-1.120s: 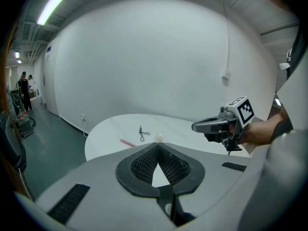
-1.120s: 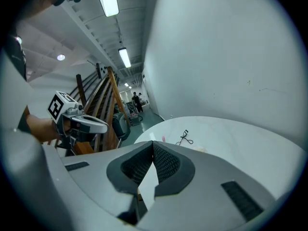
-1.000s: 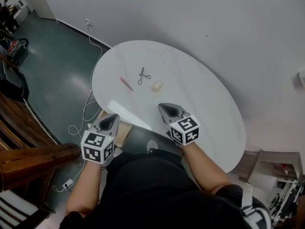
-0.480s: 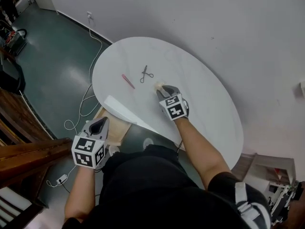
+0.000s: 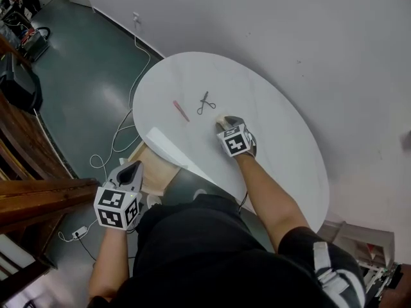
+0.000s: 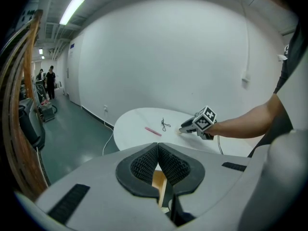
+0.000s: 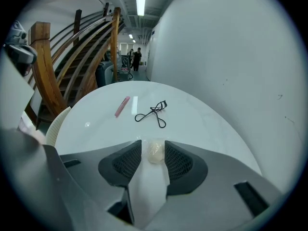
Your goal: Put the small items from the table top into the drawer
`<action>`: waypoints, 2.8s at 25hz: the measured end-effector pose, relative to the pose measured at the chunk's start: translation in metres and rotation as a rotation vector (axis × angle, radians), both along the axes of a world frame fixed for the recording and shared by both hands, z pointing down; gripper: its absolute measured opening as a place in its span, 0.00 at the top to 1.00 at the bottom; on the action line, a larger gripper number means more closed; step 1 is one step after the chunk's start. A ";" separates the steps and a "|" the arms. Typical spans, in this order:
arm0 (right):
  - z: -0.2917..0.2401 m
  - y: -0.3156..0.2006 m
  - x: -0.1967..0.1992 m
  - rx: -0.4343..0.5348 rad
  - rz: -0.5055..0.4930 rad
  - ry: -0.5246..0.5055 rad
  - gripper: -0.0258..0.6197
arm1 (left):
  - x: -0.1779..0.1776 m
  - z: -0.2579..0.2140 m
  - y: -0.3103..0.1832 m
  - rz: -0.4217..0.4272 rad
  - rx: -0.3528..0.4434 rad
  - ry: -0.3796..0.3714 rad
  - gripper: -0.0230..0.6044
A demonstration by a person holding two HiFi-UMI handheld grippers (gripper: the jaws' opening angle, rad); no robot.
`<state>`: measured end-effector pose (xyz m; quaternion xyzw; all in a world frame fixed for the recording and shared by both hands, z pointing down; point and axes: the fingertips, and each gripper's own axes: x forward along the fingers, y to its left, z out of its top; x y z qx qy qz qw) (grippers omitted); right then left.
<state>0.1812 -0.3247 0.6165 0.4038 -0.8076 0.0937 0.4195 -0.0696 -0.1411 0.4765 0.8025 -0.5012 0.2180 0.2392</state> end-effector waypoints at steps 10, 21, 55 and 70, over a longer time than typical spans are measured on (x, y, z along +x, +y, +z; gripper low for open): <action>0.011 -0.005 0.002 -0.027 -0.021 0.036 0.79 | -0.001 0.000 0.003 -0.029 0.002 0.003 0.94; -0.010 0.012 -0.003 -0.025 0.008 -0.007 0.82 | -0.003 -0.003 0.005 0.006 0.014 0.014 0.94; -0.004 0.225 -0.234 -0.169 -0.412 -0.148 0.83 | -0.085 0.031 0.038 0.055 -0.050 0.042 0.94; 0.115 0.211 -0.305 -0.321 -0.494 -0.040 0.83 | -0.133 0.063 0.065 -0.055 -0.119 0.027 0.94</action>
